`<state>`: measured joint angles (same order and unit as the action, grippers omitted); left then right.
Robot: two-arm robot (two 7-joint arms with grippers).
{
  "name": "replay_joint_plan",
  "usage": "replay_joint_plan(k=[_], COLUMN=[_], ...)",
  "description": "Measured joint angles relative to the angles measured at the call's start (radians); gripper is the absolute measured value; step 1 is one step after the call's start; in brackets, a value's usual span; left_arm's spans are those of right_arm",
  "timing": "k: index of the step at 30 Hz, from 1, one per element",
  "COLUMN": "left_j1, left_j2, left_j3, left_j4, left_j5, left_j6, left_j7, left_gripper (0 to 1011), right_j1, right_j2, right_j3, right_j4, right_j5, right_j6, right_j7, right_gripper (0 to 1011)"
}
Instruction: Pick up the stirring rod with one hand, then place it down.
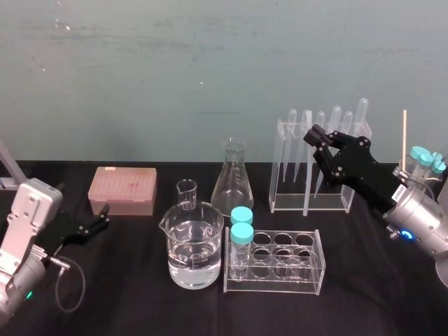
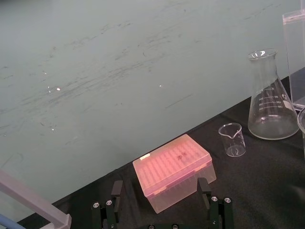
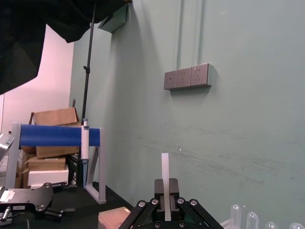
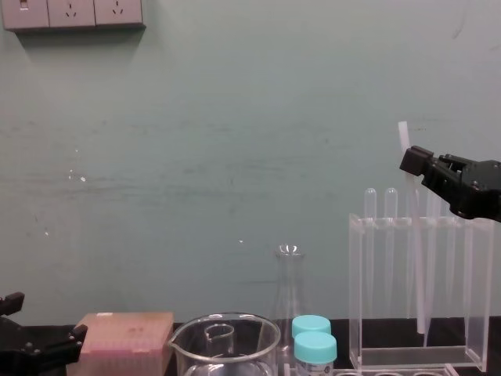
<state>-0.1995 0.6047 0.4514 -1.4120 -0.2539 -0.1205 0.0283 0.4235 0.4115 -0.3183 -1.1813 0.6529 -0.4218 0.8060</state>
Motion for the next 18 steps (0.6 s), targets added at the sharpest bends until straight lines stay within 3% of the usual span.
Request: replay_joint_plan(k=[18], left_j1=[0.0], left_j2=[0.0], left_j3=[0.0], left_j4=[0.0], left_j5=[0.0], left_j6=[0.0], left_j7=[0.0], left_gripper=[1000], right_j1=[0.0], right_j2=[0.0], right_j3=[0.0], right_j4=[0.0], right_j5=[0.0], right_j6=[0.0], right_j7=[0.0], right_gripper=[61])
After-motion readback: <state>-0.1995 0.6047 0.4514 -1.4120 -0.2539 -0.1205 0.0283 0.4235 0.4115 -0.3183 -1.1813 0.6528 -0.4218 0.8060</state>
